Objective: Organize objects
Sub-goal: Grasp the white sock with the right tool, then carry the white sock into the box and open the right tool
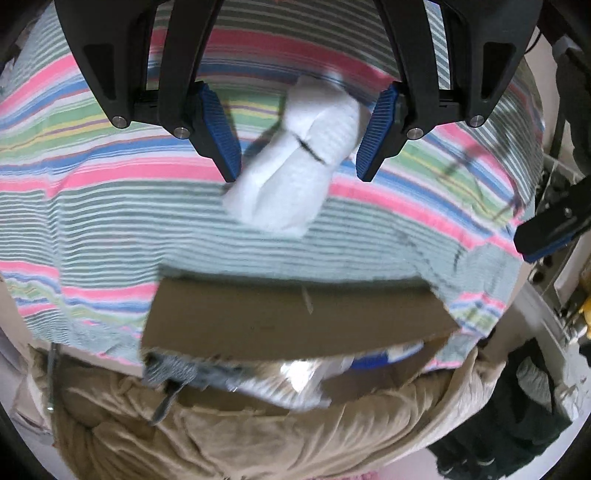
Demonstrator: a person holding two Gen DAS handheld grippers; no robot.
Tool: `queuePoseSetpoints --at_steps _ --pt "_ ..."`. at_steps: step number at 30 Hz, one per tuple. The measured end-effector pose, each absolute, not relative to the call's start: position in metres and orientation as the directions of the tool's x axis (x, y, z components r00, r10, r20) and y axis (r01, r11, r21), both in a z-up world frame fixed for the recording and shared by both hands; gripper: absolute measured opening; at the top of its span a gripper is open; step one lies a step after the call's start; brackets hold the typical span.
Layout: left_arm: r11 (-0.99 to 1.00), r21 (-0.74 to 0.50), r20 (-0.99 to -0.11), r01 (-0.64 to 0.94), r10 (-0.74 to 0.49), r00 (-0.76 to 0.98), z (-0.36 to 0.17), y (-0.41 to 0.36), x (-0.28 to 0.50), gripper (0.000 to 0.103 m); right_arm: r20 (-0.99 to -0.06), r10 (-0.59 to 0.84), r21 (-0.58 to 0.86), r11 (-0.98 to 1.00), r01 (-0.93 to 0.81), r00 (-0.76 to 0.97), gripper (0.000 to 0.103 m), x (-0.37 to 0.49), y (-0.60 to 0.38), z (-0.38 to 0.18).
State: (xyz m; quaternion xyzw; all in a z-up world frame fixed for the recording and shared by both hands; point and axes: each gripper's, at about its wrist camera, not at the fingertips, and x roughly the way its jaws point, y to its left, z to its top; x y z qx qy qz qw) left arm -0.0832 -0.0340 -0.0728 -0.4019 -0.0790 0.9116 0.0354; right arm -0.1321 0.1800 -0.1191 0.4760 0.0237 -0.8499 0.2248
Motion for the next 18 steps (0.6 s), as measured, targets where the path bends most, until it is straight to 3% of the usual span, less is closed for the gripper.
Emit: queuePoseSetpoints --at_steps 2,5,18 --pt "-0.986 -0.164 -0.733 -0.002 0.123 -0.669 -0.076 -0.034 -0.082 0.082 -0.816 -0.357 0.163 -0.897 0.411 -0.455 0.054 -0.131 0.178 -0.119" --pt "-0.989 -0.146 -0.732 0.004 0.105 -0.673 -0.076 -0.037 -0.08 0.082 -0.806 -0.374 0.167 -0.887 0.43 -0.459 0.044 -0.13 0.177 -0.115" --pt "-0.989 -0.145 -0.71 0.01 0.097 -0.698 -0.065 -0.048 -0.085 0.082 -0.738 -0.454 0.184 -0.848 0.497 -0.5 0.041 -0.126 0.164 -0.07"
